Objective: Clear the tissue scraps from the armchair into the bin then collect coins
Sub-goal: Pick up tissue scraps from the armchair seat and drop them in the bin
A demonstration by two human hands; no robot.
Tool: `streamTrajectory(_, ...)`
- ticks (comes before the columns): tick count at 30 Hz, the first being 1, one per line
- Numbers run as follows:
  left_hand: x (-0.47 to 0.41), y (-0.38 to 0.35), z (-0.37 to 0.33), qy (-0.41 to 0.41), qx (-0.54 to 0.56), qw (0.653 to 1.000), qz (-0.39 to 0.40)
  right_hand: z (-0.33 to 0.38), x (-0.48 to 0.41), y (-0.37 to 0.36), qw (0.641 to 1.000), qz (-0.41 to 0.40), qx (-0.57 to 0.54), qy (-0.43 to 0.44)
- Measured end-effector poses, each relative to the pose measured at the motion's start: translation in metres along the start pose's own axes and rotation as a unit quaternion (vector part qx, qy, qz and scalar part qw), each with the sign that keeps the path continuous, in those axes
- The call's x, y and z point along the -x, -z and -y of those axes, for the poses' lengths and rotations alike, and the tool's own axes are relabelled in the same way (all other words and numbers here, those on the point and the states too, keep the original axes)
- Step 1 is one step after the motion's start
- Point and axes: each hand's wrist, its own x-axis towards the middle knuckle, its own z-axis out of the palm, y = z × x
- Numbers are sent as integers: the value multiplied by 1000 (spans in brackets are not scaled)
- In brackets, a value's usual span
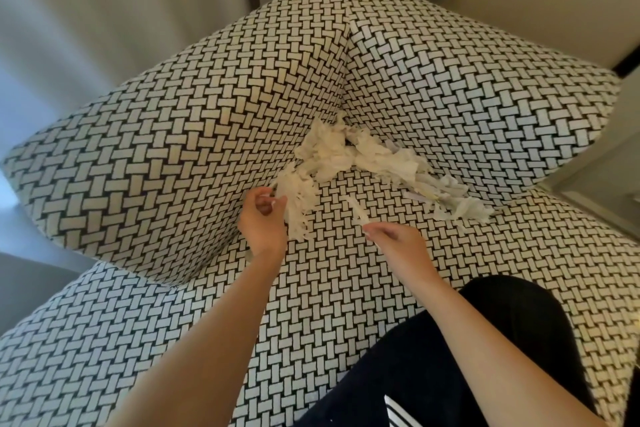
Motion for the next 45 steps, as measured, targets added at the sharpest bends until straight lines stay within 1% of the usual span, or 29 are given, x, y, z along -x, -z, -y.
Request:
streamTrajectory(1, -4, -1, 0, -3, -6, 1000, 8, 0, -1, 0, 1000, -1, -3, -2)
streamTrajectory(3, -13, -8, 1, -9, -68, 997, 45, 0, -3, 1, 1000, -2, -9, -6)
streamTrajectory(5, -14, -17, -2, -16, -166, 981, 99, 0, -5, 0, 1000, -2, -10, -7)
streamTrajectory(7, -13, -25, -7, -8, -211, 968, 132, 1, -6, 0, 1000, -1, -12, -6)
streamTrajectory(10, -12, -31, -14, 20, -175, 974, 142, 1, -6, -1, 1000, 4, -14, -11)
streamTrajectory(13, -15, -32, -15, -4, -206, 968, 143, 0, -7, 0, 1000, 4, -20, -17)
streamTrajectory(18, -14, -21, -11, -25, -155, 981, 118, 2, -10, 3, 1000, 2, -17, -12)
streamTrajectory(22, -17, -10, -3, -17, -120, 986, 112, 0, -12, 3, 1000, 7, -15, -11)
streamTrajectory(25, -19, -5, -1, -92, -153, 981, 81, -1, -12, 3, 1000, 9, -15, -9)
streamTrajectory(28, -16, -2, -8, -159, -154, 973, 62, -2, -11, 3, 1000, 5, -16, -13)
streamTrajectory(31, -17, -6, -18, -204, -163, 963, 72, -4, -12, 3, 1000, -3, -19, -14)
streamTrajectory(33, -19, -10, -25, -216, -167, 957, 99, -4, -12, 4, 1000, -4, -22, -18)
streamTrajectory(34, -20, -12, -27, -215, -185, 951, 126, -4, -12, 4, 1000, -5, -22, -19)
streamTrajectory(36, -23, -18, -30, -201, -247, 926, 201, -4, -12, 5, 1000, -5, -21, -17)
streamTrajectory(38, -26, -24, -29, -180, -305, 891, 284, -5, -13, 4, 1000, -7, -23, -14)
streamTrajectory(40, -29, -29, -25, -166, -376, 846, 341, -4, -13, 4, 1000, -7, -25, -11)
streamTrajectory(42, -31, -31, -20, -171, -446, 805, 352, -3, -13, 3, 1000, -4, -23, -9)
streamTrajectory(45, -31, -31, -20, -216, -520, 771, 298, -2, -12, 4, 1000, -3, -23, -9)
